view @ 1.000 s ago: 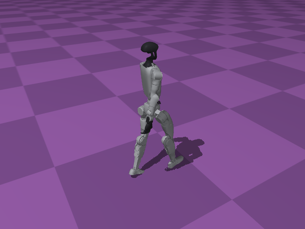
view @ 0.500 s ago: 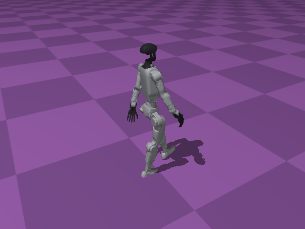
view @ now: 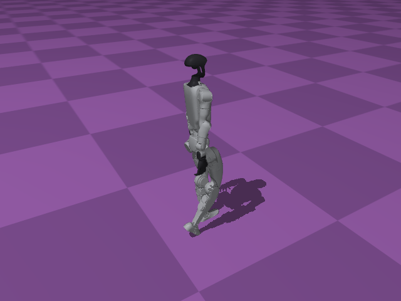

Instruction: Walk run

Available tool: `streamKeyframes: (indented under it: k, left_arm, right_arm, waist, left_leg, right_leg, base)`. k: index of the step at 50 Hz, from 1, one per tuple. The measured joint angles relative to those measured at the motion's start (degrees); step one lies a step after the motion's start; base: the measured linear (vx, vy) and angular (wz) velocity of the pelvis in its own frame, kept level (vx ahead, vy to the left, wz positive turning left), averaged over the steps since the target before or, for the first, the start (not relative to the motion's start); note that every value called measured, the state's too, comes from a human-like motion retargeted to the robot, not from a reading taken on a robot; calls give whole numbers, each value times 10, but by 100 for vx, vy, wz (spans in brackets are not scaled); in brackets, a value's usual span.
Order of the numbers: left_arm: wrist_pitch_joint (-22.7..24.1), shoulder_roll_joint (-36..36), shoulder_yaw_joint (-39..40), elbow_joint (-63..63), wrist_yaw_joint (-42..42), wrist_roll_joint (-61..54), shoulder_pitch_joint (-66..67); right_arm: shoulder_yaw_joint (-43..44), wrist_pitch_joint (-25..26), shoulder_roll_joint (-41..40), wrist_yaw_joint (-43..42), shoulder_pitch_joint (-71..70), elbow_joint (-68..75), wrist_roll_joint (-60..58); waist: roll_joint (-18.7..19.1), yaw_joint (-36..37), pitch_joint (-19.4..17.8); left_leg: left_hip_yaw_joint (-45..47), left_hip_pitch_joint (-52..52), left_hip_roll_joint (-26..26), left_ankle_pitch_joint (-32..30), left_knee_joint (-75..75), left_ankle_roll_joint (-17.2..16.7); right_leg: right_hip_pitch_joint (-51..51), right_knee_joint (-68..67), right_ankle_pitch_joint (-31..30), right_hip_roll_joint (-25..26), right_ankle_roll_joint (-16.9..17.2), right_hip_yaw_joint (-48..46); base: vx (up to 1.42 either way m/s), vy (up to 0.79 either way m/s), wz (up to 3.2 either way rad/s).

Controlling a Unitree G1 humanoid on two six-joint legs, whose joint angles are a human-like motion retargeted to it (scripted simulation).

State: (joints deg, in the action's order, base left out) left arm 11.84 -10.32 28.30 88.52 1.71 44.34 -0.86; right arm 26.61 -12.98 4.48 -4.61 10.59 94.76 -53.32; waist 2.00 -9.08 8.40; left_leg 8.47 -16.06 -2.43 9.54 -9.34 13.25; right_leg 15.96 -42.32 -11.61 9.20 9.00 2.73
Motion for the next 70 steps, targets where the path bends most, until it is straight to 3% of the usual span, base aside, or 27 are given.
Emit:
streamKeyframes:
  k: [3,8,15,17,20,23,27,28,30,33,35,38,46,50,52,55,56,58,60,63,65,67,70]
  left_arm:
    - [30,0,-27,-43,4,-12,-30]
    - [60,-16,-55,-95,3,-9,-72]
    - [84,-25,-52,-87,-36,-13,-75]
    - [82,-18,-44,-71,-41,-14,-61]
    - [73,-6,-32,-41,-39,-2,-27]
    - [56,3,-25,-4,-45,20,21]
    - [28,8,-28,57,-58,44,76]
    - [20,8,-28,68,-54,54,86]
    - [0,11,-27,79,-41,85,106]
    - [-25,20,-14,79,-16,147,135]
    - [-27,28,-1,79,-11,171,157]
    - [-21,32,4,86,-21,164,177]
    - [-29,45,43,89,-4,128,199]
    - [-25,41,54,89,-10,121,203]
    - [-30,37,57,89,-9,120,202]
    - [-37,32,67,89,-10,115,200]
    - [-36,30,68,89,-9,110,201]
    - [-35,25,72,89,-6,98,200]
    - [-33,21,81,89,-7,83,194]
    - [-25,4,77,89,-28,56,158]
    - [-27,-11,65,89,-46,41,119]
    - [-29,-20,48,87,-49,22,74]
    - [-13,-18,37,56,-35,12,25]
  right_arm:
    - [-4,0,2,0,30,-7,-6]
    - [3,19,0,-18,48,4,-5]
    - [9,22,4,0,35,16,14]
    - [11,24,7,2,26,15,16]
    - [14,27,11,6,13,14,21]
    - [13,24,14,12,-4,13,26]
    - [0,15,23,13,-49,7,27]
    - [-5,11,26,13,-64,3,27]
    - [-10,5,30,12,-93,-8,26]
    - [-11,-5,35,24,-127,-37,25]
    - [-16,-15,35,32,-146,-57,28]
    - [-30,-45,42,48,-178,-85,52]
    - [-42,-82,66,74,-232,-158,77]
    - [-38,-89,67,69,-233,-155,89]
    - [-33,-86,65,69,-224,-147,88]
    - [-21,-78,58,65,-198,-126,73]
    - [-14,-71,54,61,-184,-119,62]
    - [-3,-55,43,52,-153,-105,38]
    - [-1,-37,28,37,-121,-87,22]
    - [-6,-22,7,12,-80,-48,31]
    - [-11,-17,3,13,-62,-15,46]
    - [-11,5,4,28,-50,12,41]
    - [-2,51,-2,38,-24,26,10]
  waist:
    - [11,-31,-5]
    - [-15,-48,-21]
    - [5,-60,-24]
    - [15,-67,-19]
    - [29,-89,-13]
    - [31,-90,-4]
    - [19,-93,-4]
    - [13,-98,-6]
    - [7,-107,-8]
    - [-5,-95,-9]
    - [-26,-68,-11]
    - [-41,-38,-22]
    - [-36,-8,-38]
    - [-42,3,-32]
    - [-43,15,-28]
    - [-58,40,-6]
    - [-62,50,2]
    - [-69,60,19]
    - [-77,61,31]
    - [-67,38,27]
    - [-51,41,13]
    - [-40,49,5]
    - [-23,34,-8]
  left_leg:
    - [-18,38,-10,12,14,-4]
    - [-22,115,-48,40,32,-11]
    - [-15,190,-27,63,33,-57]
    - [-18,197,-20,48,20,-78]
    - [-30,208,-4,-16,-9,-122]
    - [-14,211,16,-148,-60,-175]
    - [2,151,34,-321,-243,-223]
    - [8,126,41,-351,-299,-217]
    - [5,76,49,-353,-380,-193]
    - [30,16,69,-255,-423,-150]
    - [40,-18,45,-202,-407,-134]
    - [49,-72,32,-131,-346,-113]
    - [51,-142,3,-70,-34,-43]
    - [74,-149,-26,-21,85,-67]
    - [96,-144,-24,-17,78,-73]
    - [152,-138,-18,-26,38,-12]
    - [116,-137,-30,-52,43,-2]
    - [57,-132,-50,-90,47,3]
    - [55,-128,-47,-102,26,9]
    - [-2,-129,-43,-53,-33,18]
    - [12,-101,-10,-28,-47,18]
    - [11,-76,-1,-7,-50,13]
    - [12,-23,-2,1,-25,11]
  right_leg:
    - [44,84,70,-46,-21,-15]
    - [74,287,83,-135,-27,-41]
    - [108,447,150,-135,-37,-43]
    - [108,417,158,-124,-65,-39]
    - [93,401,117,-111,-75,-30]
    - [66,383,89,-103,-71,-10]
    - [27,360,89,-103,-130,-1]
    - [18,357,95,-105,-140,-4]
    - [-3,355,110,-104,-153,-16]
    - [-38,364,123,-96,-159,-13]
    - [-62,371,125,-91,-164,12]
    - [-95,379,132,-79,-173,27]
    - [-169,391,174,-36,-189,19]
    - [-196,385,189,-29,-191,10]
    - [-207,376,182,-24,-183,11]
    - [-215,361,149,-35,-153,12]
    - [-218,354,126,-42,-137,5]
    - [-223,334,64,-51,-99,-3]
    - [-222,298,-25,-62,-44,-5]
    - [-181,175,-142,-27,29,10]
    - [-144,77,-180,21,58,23]
    - [-104,12,-137,30,54,29]
    - [-50,-22,-29,3,7,19]
  base:
    - [71,-10,90]
    - [68,-20,36]
    - [70,-27,8]
    - [85,-39,33]
    - [78,-35,56]
    - [90,-49,13]
    - [83,-43,3]
    - [72,-40,28]
    - [61,-35,45]
    - [69,-37,-13]
    - [66,-31,-106]
    - [60,-27,-84]
    - [64,-19,-21]
    - [69,-15,-15]
    - [76,-13,-28]
    - [89,-10,-54]
    - [93,-7,-56]
    - [91,-9,-40]
    - [103,-10,-20]
    - [82,-16,37]
    - [77,-27,5]
    - [65,-8,-31]
    - [63,4,34]
